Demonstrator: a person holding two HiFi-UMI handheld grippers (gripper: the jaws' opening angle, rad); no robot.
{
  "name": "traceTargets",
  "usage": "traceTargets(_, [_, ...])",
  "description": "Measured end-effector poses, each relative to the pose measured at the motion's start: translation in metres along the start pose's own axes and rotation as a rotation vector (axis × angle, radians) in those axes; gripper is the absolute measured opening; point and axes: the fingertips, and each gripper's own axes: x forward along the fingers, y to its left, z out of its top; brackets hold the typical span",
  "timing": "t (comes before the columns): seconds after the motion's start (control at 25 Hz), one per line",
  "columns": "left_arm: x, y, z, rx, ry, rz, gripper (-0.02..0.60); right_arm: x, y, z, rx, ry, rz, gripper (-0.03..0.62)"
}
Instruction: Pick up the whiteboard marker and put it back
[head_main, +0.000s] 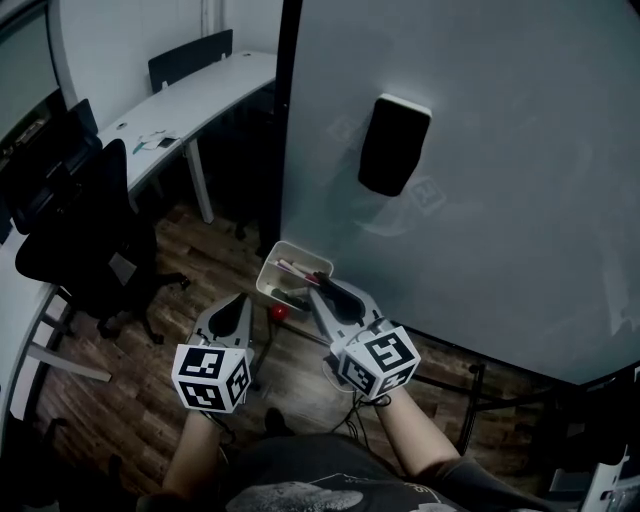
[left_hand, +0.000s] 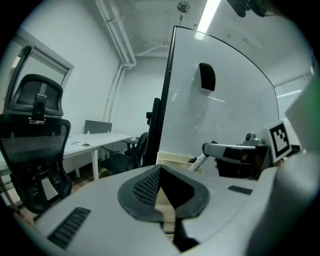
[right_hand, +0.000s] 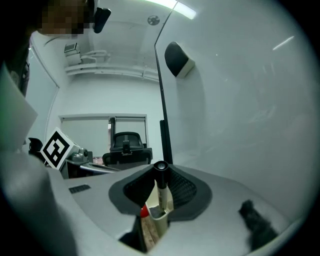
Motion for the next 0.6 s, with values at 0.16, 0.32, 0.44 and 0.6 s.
traceTargets(0.16, [0.006, 0.002, -0.003, -0.004, 0.011, -0.012, 0.012, 0.003, -0.002, -0.009, 0.002, 0.019, -0.006, 0.089])
traceTargets(0.32, [0.01, 0.0, -0.005, -0.002, 0.016, -0.024, 0.012, 0.006, -0.001, -0.016, 0.002, 0.033, -0.01, 0.089])
traceTargets(0.44, [0.011, -0.003, -0.007, -0.004, 0.02, -0.031, 0.012, 0.006, -0.001, -0.02, -0.004, 0.041, -0.017, 0.089])
traceTargets(0.6, [0.009, -0.007, -0.009, -0.004, 0.022, -0.034, 0.012, 0.003, 0.0, -0.023, -0.017, 0.043, -0.022, 0.089])
